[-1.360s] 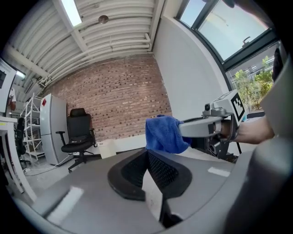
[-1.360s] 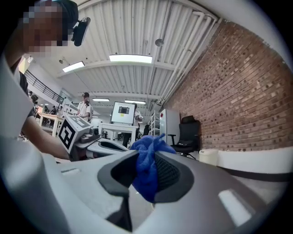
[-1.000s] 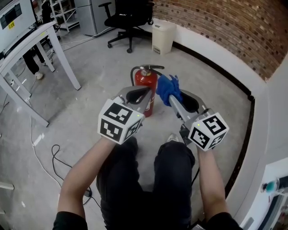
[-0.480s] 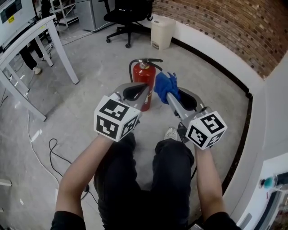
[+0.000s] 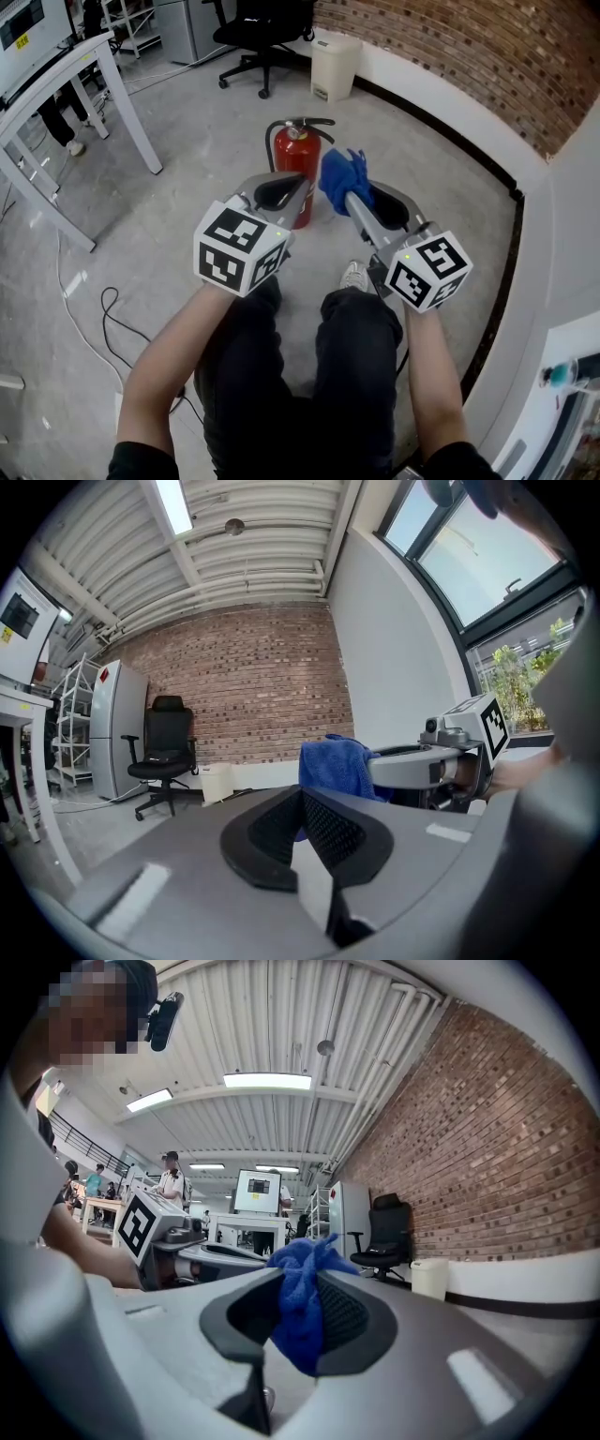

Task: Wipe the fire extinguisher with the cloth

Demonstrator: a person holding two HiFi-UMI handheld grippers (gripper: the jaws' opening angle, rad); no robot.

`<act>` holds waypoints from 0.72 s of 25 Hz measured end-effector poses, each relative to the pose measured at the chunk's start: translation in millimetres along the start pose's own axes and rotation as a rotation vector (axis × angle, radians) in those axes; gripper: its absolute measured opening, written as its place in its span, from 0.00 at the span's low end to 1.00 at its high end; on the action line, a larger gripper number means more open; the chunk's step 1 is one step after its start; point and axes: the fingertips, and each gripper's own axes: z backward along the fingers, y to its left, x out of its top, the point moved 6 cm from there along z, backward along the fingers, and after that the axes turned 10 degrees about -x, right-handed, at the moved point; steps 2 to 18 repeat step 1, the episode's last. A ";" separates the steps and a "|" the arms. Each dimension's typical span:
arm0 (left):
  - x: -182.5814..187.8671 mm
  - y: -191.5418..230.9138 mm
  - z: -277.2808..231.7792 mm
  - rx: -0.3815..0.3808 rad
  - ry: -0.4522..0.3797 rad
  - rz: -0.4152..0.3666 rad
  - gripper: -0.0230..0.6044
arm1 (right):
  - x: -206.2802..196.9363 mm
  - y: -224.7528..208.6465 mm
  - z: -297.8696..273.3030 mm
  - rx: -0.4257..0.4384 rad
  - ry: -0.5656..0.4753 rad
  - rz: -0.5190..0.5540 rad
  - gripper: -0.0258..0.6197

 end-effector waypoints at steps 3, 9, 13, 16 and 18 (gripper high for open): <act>-0.5 -0.4 0.6 0.000 -0.001 0.001 0.05 | -0.4 1.0 0.3 0.001 0.000 0.000 0.19; -0.5 -0.4 0.6 0.000 -0.001 0.001 0.05 | -0.4 1.0 0.3 0.001 0.000 0.000 0.19; -0.5 -0.4 0.6 0.000 -0.001 0.001 0.05 | -0.4 1.0 0.3 0.001 0.000 0.000 0.19; -0.5 -0.4 0.6 0.000 -0.001 0.001 0.05 | -0.4 1.0 0.3 0.001 0.000 0.000 0.19; -0.5 -0.4 0.6 0.000 -0.001 0.001 0.05 | -0.4 1.0 0.3 0.001 0.000 0.000 0.19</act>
